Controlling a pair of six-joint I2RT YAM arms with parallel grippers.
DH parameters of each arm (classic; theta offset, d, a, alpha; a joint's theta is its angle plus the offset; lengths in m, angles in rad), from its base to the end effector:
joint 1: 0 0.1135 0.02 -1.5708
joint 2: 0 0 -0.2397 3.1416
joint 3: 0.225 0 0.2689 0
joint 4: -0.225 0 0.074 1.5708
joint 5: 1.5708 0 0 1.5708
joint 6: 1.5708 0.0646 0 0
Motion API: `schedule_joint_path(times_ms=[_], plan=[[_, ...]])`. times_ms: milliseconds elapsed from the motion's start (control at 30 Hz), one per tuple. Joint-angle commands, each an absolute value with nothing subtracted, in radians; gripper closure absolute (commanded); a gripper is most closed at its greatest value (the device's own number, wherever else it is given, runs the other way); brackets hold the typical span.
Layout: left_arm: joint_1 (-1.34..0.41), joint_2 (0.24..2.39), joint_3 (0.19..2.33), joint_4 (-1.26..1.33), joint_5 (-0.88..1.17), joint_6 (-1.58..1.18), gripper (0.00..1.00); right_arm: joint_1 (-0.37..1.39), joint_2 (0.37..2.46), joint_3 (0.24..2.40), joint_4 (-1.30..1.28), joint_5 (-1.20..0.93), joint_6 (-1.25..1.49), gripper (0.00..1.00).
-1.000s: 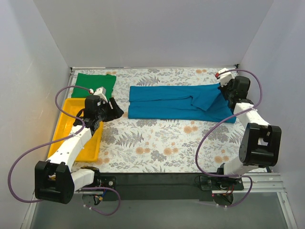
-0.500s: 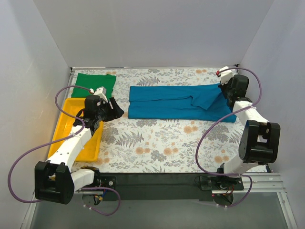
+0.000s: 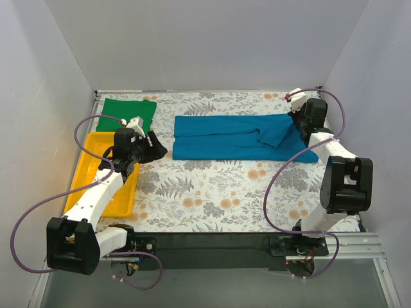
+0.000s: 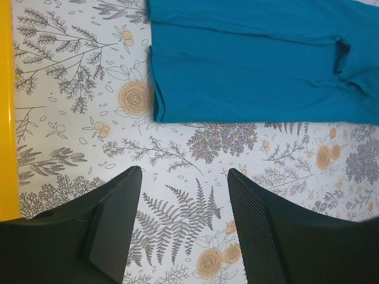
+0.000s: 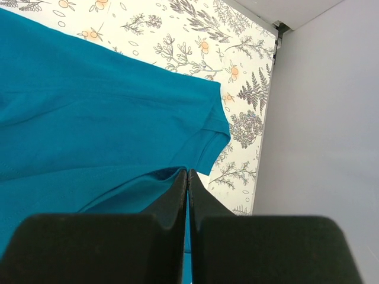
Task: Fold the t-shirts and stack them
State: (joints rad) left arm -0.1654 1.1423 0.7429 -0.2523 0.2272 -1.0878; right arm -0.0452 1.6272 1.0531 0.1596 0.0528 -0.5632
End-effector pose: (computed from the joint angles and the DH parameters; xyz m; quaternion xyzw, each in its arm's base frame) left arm 0.2877 -0.0628 0.2018 -0.3513 0.8198 -0.3407 0.2974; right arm 0.4124 -0.0221 0.2051 -0.2005 0.8130 -0.1847 0.5146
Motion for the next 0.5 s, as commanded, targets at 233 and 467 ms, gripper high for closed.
schedule_joint_path(times_ms=[233,467], plan=[[-0.16,1.112,0.735,-0.232,0.242,-1.066,0.41,-0.041,1.651,1.123,0.202,0.098,-0.551,0.99],[-0.16,1.12,0.738,-0.232,0.238,-1.065,0.41,-0.023,1.672,1.152,0.204,0.106,-0.534,0.99]])
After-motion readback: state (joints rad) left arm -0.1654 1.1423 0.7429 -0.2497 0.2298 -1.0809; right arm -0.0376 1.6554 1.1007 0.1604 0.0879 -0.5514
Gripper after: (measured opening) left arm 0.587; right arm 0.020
